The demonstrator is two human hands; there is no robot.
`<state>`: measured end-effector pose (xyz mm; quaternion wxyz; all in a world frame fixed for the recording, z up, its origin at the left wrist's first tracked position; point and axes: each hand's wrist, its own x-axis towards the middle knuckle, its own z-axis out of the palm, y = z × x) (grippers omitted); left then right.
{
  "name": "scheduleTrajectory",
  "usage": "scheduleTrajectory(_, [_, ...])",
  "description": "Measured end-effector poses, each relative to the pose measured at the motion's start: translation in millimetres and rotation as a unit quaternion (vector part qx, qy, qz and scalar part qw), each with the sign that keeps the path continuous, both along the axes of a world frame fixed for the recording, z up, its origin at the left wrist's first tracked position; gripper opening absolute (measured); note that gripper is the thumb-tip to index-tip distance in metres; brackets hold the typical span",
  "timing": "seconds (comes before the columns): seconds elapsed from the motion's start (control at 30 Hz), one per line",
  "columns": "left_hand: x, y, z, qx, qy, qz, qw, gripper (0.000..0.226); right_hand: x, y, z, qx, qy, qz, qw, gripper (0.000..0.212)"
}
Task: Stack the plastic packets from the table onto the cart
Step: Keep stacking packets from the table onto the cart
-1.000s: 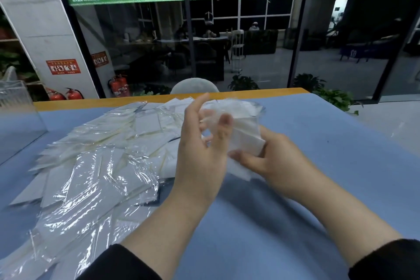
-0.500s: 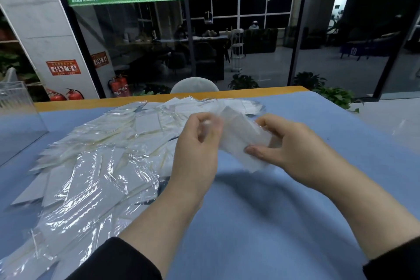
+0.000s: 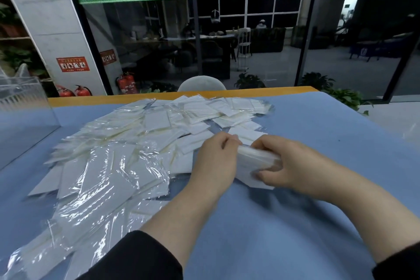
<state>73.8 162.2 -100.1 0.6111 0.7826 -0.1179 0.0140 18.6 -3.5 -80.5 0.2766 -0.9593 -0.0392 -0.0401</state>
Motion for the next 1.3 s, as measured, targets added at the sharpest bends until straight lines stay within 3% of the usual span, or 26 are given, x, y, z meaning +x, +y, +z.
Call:
scheduleTrajectory(0.1, [-4,-1,1,0.019,-0.005,-0.015,1.000,0.025,1,3,-3,0.023,-0.008,-0.014,1.000,0.026])
scheduleTrajectory(0.2, [-3,0,3,-0.014,0.000,-0.001,1.000,0.013,3,6,-5,0.055,-0.037,-0.029,0.997,0.030])
scheduleTrajectory(0.47, [-4,9,12,-0.109,-0.054,0.075,0.990,0.006,9,6,5,0.063,-0.117,-0.076,0.988,0.026])
scheduleTrajectory(0.6, [-4,23,48,-0.143,-0.055,0.091,0.984,0.018,30,-5,40,0.043,-0.121,-0.098,0.987,0.019])
scheduleTrajectory(0.7, [28,30,79,-0.065,-0.077,0.062,0.993,0.025,65,-10,47,0.055,-0.142,-0.115,0.982,0.022])
scheduleTrajectory(0.8, [76,35,87,0.111,-0.090,0.047,0.989,0.037,91,-15,22,0.098,-0.169,-0.159,0.968,0.023])
scheduleTrajectory(0.87, [104,34,77,0.279,-0.101,0.021,0.955,0.050,97,-25,1,0.115,-0.180,-0.200,0.956,0.023])
scheduleTrajectory(0.93, [131,24,66,0.379,-0.106,-0.018,0.919,0.062,98,-38,-8,0.141,-0.188,-0.236,0.943,0.022])
scheduleTrajectory(1.13, [191,-43,40,0.476,-0.131,-0.101,0.864,0.062,107,-65,-18,0.213,-0.208,-0.281,0.912,0.016])
scheduleTrajectory(1.23, [216,-80,29,0.506,-0.145,-0.125,0.841,0.078,110,-74,-22,0.225,-0.211,-0.296,0.904,0.015])
scheduleTrajectory(1.3, [225,-97,24,0.506,-0.138,-0.135,0.841,0.066,111,-80,-23,0.250,-0.218,-0.303,0.894,0.015])
